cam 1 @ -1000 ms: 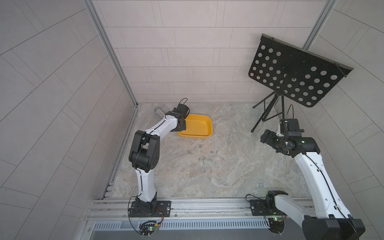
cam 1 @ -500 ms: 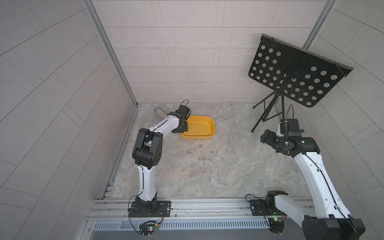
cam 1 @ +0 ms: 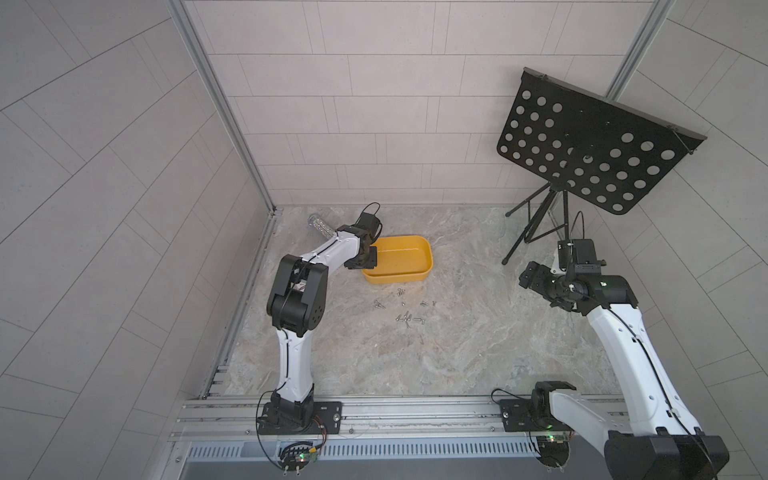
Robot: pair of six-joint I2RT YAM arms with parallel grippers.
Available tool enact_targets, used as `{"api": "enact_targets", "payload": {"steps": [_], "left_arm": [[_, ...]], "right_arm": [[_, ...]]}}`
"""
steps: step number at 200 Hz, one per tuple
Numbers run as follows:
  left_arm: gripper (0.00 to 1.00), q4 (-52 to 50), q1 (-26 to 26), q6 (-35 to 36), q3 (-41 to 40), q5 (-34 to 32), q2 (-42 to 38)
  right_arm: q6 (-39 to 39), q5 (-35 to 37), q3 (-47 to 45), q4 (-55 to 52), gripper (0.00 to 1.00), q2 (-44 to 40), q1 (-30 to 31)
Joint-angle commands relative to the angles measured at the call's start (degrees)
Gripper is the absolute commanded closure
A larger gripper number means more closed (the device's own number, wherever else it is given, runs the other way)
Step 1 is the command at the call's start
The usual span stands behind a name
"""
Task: Put the screws on the desktop into the storage box
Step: Place the storage box at the center of the board.
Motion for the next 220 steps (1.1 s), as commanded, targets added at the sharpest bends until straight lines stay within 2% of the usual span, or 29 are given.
{"api": "enact_targets", "payload": {"steps": [1,26,44,80,108,128,158,195,220], "left_arm": [[0.51,-2.2,0.0,1.1,-0.8,0.4,-3.9],[0.38,-4.5,0.2,2.0,-0.3,0.5,-9.1],[0.36,-6.1,1.0,1.8,-0.7,0.8,-14.9],[0.36,-13.5,2.3,3.9,-0.8,-2.0,-24.8],[0.4,-18.5,4.4,4.9,-5.3,-2.6,-31.2],[0.42,-20.2,5.7,5.2,-9.9,-2.3,-35.1],[0.43,-19.2,7.0,5.3,-16.2,-1.1,-39.4],[0.46,-16.1,7.1,4.9,-21.1,-0.3,-41.3],[0.48,-14.4,7.4,5.1,-23.1,-0.2,-41.5]], "right_arm": [[-0.1,0.0,0.0,-1.2,0.08,-0.7,0.3],[-1.0,-0.9,0.8,-1.5,0.09,-0.3,1.0],[-2.5,-1.0,1.3,-1.4,0.13,0.6,2.5],[-2.7,-1.8,-1.8,2.9,0.26,0.0,5.7],[-1.6,-4.2,1.2,-0.6,0.26,7.8,11.0],[-0.6,-2.4,2.0,-0.5,0.26,11.9,16.0],[0.6,-1.5,2.7,0.6,0.28,17.1,20.4],[2.5,-1.2,4.2,2.6,0.5,25.0,26.8],[3.9,-0.8,5.9,4.4,0.6,30.6,29.5]]}}
